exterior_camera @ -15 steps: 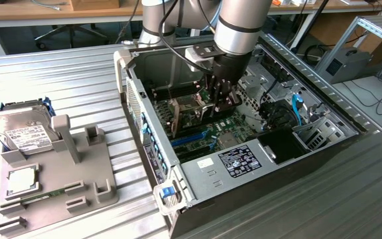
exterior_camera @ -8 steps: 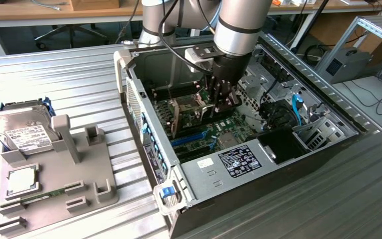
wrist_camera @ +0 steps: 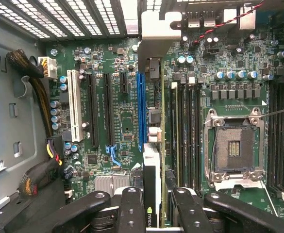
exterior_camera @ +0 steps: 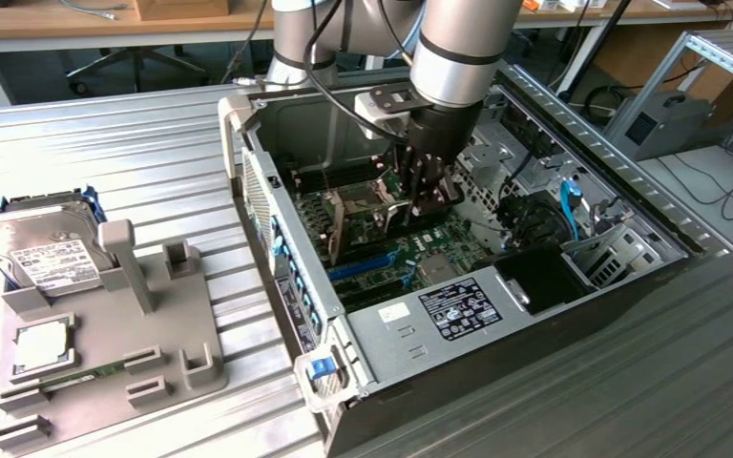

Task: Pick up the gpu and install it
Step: 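Insert the gpu into the slot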

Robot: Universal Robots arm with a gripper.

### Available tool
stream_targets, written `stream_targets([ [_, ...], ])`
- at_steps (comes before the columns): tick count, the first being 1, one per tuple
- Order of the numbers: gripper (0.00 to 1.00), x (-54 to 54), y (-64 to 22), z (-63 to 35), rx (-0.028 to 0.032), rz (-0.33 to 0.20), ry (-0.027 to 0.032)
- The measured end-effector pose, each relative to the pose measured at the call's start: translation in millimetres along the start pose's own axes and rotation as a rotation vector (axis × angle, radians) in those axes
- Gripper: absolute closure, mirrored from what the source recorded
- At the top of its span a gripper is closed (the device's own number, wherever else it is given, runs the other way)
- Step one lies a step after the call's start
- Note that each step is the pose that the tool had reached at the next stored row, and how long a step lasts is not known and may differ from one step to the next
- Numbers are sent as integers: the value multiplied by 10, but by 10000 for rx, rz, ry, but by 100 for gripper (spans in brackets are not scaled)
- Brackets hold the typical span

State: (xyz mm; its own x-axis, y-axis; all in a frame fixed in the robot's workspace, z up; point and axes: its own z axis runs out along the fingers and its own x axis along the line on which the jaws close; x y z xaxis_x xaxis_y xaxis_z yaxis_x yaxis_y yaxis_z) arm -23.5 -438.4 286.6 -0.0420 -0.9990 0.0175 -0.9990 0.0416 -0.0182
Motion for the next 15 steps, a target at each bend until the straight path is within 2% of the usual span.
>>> stream_targets([
  [5, 73, 1, 5, 0, 0, 2, 0],
  [11, 73, 3, 57, -1, 1, 0, 0],
  [15, 73, 38, 63, 0, 1, 0, 0],
])
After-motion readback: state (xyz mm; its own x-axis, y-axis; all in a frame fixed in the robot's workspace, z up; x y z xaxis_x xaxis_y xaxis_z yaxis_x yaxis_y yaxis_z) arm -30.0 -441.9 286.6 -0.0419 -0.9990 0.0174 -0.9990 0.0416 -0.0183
